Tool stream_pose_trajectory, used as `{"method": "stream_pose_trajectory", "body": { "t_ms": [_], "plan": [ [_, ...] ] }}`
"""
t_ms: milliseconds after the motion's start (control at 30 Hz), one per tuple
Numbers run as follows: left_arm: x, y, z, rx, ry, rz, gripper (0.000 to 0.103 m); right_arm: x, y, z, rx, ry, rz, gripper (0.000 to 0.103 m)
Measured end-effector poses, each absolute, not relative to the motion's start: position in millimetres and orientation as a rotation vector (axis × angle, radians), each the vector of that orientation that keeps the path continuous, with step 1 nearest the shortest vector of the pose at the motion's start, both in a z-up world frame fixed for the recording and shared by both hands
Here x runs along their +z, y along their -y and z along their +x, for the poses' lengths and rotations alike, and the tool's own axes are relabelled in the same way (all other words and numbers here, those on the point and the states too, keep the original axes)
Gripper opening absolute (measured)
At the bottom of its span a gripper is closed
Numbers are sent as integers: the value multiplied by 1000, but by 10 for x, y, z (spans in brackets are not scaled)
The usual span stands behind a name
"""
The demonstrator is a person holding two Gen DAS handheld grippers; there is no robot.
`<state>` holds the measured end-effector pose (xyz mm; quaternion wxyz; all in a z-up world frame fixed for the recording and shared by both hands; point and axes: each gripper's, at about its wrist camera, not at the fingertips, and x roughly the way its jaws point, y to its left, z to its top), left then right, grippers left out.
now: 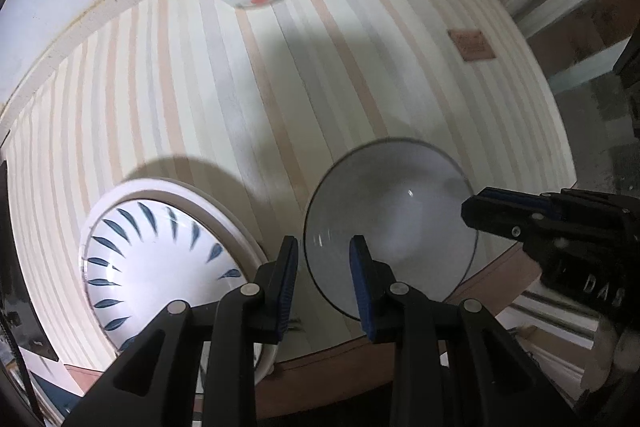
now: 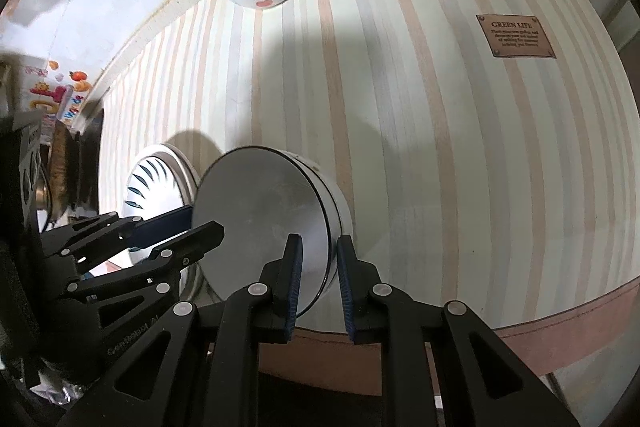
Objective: Organize plates and bowls
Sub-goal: 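Grasp the blue-rimmed bowl with both grippers and lift the nested bowls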
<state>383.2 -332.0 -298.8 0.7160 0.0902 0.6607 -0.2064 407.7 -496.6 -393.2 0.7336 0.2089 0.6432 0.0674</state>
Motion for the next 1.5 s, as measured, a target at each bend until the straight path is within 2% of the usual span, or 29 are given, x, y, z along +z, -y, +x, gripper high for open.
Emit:
{"method": "stream_pose_trajectory", "body": {
  "t_ms": [167, 200, 300, 333, 367, 567, 800, 833, 900, 933, 967, 1167, 1500],
  "plan": [
    [-2594, 3150, 4122, -431, -1396, 97, 26, -3677, 5169, 4168, 160, -1359, 545, 20],
    [-2532, 3117, 4257, -425, -1387, 59, 30, -3641, 5191, 4203, 164, -1351, 553, 20],
    [-2485, 3057, 4689, -375, -1368, -1, 31, -3489, 5287, 4511, 181, -1307, 552, 30],
    [-2508, 3060, 4842, -355, -1369, -17, 31, -3468, 5302, 4603, 182, -1303, 544, 37],
    [-2556, 3035, 5046, -334, -1372, -48, 31, -3445, 5317, 4760, 178, -1295, 531, 40],
    [-2966, 2992, 5900, -275, -1444, -195, 31, -3542, 5324, 5690, 164, -1270, 511, 40],
    [-3371, 3114, 6351, -277, -1494, -196, 31, -3911, 5299, 6631, 148, -1281, 551, 40],
    [-3408, 3135, 6377, -288, -1488, -192, 30, -3971, 5272, 6673, 148, -1290, 553, 40],
    [-3444, 3156, 6380, -294, -1476, -186, 21, -4109, 5249, 6812, 143, -1313, 556, 36],
    [-3449, 3164, 6374, -294, -1471, -181, 21, -4159, 5228, 6856, 146, -1323, 555, 25],
    [-3449, 3173, 6365, -293, -1464, -173, 21, -4206, 5206, 6896, 150, -1333, 554, 20],
    [-3402, 3167, 6268, -301, -1457, -175, 21, -4233, 5144, 6956, 148, -1323, 494, 17],
    [-2883, 3164, 5861, -331, -1395, -126, 21, -3847, 5057, 6595, 164, -1267, 439, 17]
  ]
}}
